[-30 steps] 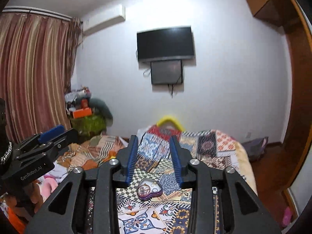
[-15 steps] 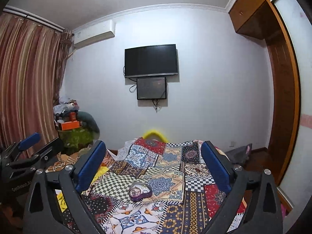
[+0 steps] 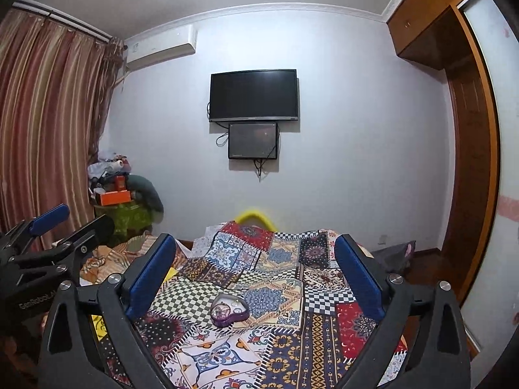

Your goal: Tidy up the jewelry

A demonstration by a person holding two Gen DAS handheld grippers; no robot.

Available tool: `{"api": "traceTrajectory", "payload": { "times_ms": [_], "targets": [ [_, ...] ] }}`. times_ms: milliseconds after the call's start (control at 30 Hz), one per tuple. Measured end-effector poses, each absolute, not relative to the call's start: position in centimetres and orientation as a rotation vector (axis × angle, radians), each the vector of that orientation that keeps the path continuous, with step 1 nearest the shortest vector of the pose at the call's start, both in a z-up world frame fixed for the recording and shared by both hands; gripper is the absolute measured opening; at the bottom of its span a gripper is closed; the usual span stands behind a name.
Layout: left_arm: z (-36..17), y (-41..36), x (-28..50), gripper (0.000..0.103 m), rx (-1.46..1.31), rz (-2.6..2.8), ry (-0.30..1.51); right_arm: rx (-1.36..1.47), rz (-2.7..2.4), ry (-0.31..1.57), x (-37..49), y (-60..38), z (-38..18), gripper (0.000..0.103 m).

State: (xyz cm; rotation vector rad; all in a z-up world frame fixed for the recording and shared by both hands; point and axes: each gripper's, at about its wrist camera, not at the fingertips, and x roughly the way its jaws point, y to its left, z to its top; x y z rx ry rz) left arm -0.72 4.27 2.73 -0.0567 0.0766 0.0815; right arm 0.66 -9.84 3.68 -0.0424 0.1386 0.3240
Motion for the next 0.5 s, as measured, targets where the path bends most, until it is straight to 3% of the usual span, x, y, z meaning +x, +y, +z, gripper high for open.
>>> {"api": "traceTrajectory", "payload": {
  "times_ms": [500],
  "targets": [
    [1.95, 4.51, 0.2, 0.099, -0.058, 0.082, 0.112, -0.033, 0.32, 0.174, 0.58, -10.22, 3.59, 0.097]
  ]
}}
